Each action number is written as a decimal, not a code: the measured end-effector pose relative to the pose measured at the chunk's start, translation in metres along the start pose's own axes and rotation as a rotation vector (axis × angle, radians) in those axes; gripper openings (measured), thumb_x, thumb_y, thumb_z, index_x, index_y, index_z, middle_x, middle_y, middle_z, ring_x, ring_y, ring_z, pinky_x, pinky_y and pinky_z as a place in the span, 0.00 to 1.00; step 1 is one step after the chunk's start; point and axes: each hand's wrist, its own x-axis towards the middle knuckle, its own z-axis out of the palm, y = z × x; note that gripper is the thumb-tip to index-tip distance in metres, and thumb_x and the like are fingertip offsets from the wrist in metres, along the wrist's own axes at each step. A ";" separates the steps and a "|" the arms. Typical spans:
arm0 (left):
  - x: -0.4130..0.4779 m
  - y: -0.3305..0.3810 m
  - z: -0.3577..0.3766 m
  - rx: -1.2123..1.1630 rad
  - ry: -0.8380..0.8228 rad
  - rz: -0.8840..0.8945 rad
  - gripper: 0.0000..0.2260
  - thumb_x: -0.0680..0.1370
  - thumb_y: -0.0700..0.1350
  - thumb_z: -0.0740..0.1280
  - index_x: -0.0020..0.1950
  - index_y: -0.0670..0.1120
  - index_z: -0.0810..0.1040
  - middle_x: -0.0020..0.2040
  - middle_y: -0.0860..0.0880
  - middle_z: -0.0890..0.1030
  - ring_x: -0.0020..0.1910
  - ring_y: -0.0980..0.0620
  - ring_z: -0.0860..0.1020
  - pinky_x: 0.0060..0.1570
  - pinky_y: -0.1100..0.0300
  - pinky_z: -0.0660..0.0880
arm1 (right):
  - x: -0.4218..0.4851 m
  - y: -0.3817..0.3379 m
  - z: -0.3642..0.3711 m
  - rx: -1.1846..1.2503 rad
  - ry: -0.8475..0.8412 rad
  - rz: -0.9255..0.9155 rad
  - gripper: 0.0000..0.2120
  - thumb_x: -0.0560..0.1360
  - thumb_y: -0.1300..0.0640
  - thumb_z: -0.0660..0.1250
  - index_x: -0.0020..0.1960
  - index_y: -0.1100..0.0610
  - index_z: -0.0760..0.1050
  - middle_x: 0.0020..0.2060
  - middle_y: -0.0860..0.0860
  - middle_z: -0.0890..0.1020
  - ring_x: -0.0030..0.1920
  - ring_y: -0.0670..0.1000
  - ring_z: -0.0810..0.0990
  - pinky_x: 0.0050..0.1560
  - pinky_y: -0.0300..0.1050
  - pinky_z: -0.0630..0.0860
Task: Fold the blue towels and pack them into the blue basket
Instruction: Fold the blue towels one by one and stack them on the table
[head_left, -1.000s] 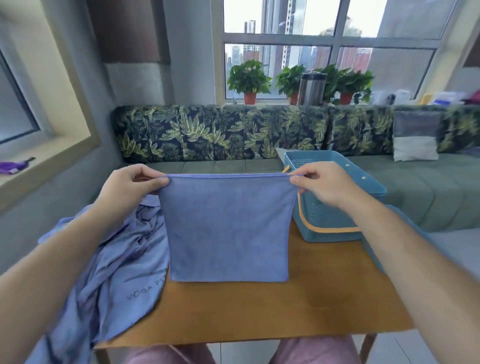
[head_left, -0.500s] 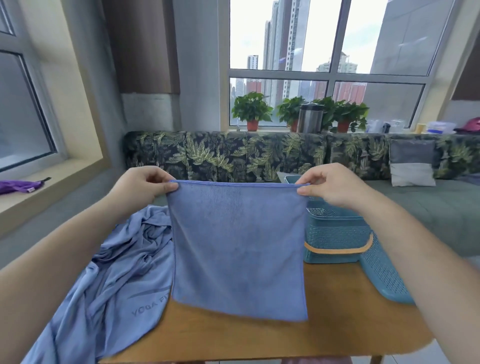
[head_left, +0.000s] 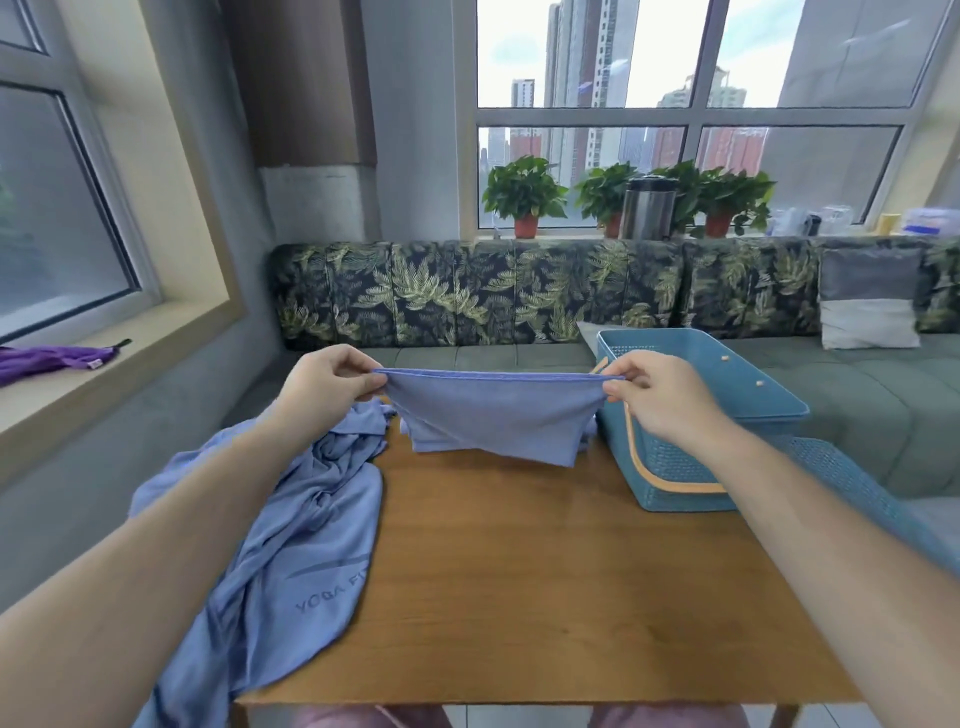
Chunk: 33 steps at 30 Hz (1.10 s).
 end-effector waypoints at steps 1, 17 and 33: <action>-0.007 -0.007 0.001 0.021 -0.011 -0.015 0.03 0.75 0.40 0.75 0.46 0.43 0.82 0.40 0.46 0.86 0.46 0.42 0.85 0.54 0.45 0.81 | -0.008 0.003 0.002 -0.015 -0.009 -0.004 0.06 0.77 0.61 0.71 0.46 0.50 0.81 0.39 0.45 0.84 0.34 0.35 0.79 0.37 0.32 0.69; -0.129 -0.089 0.035 0.137 -0.233 -0.258 0.03 0.77 0.48 0.73 0.45 0.50 0.83 0.37 0.51 0.84 0.38 0.51 0.79 0.41 0.57 0.76 | -0.115 0.092 0.047 0.017 -0.332 0.153 0.04 0.77 0.58 0.72 0.45 0.50 0.81 0.39 0.51 0.84 0.35 0.43 0.78 0.44 0.47 0.73; -0.030 -0.168 0.118 0.289 -0.163 -0.286 0.05 0.78 0.47 0.71 0.50 0.47 0.83 0.38 0.52 0.77 0.39 0.53 0.76 0.38 0.63 0.70 | -0.037 0.138 0.139 -0.256 -0.243 0.331 0.04 0.77 0.56 0.68 0.47 0.56 0.81 0.40 0.48 0.81 0.46 0.52 0.81 0.44 0.43 0.72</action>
